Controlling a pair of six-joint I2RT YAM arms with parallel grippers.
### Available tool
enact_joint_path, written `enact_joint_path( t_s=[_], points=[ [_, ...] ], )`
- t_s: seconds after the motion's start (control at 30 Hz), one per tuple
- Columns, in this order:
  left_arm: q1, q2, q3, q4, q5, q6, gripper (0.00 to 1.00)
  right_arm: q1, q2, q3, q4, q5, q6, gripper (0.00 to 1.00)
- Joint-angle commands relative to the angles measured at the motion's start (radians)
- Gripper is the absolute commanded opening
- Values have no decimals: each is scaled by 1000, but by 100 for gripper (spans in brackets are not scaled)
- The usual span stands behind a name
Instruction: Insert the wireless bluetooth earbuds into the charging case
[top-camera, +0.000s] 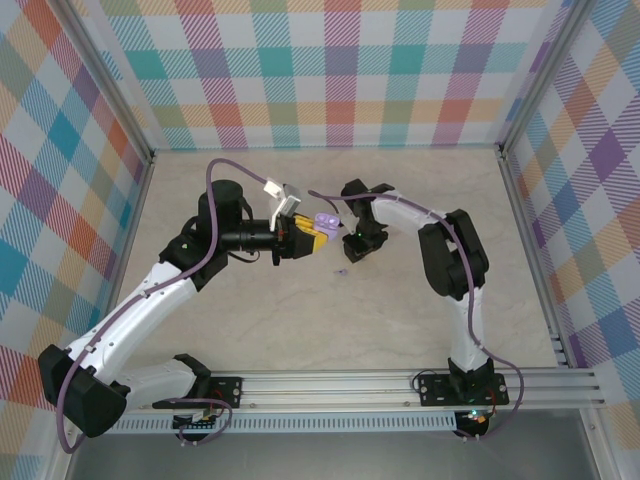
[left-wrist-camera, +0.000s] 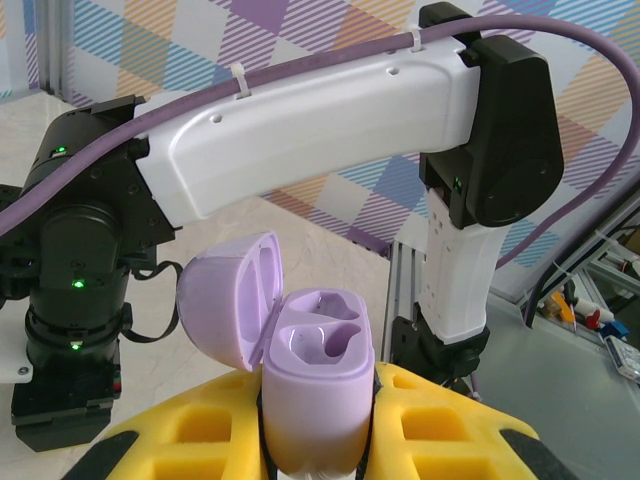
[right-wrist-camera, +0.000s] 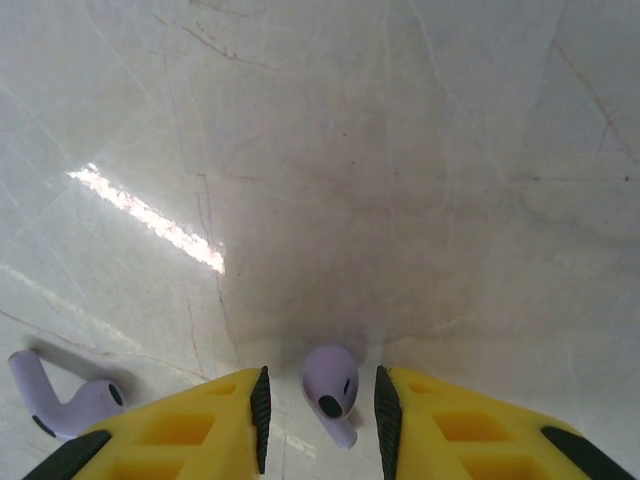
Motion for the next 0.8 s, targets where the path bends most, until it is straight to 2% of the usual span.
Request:
enact_joint_path(
  t_s=[0.0,0.17,0.57,0.77],
  points=[
    [9,-28,-12,6,3,18,11,10,36,32,-16,15,5,35],
    [9,-31,-11,2,3,23,11,15,53,43,-19,22,7,34],
    [10,-32,-12,0,0,28,11,14,57,36,-25,61,29,21],
    [10,-31,-17,-3,-3,27,11,-46,20,22,9,-35,136,19]
  ],
)
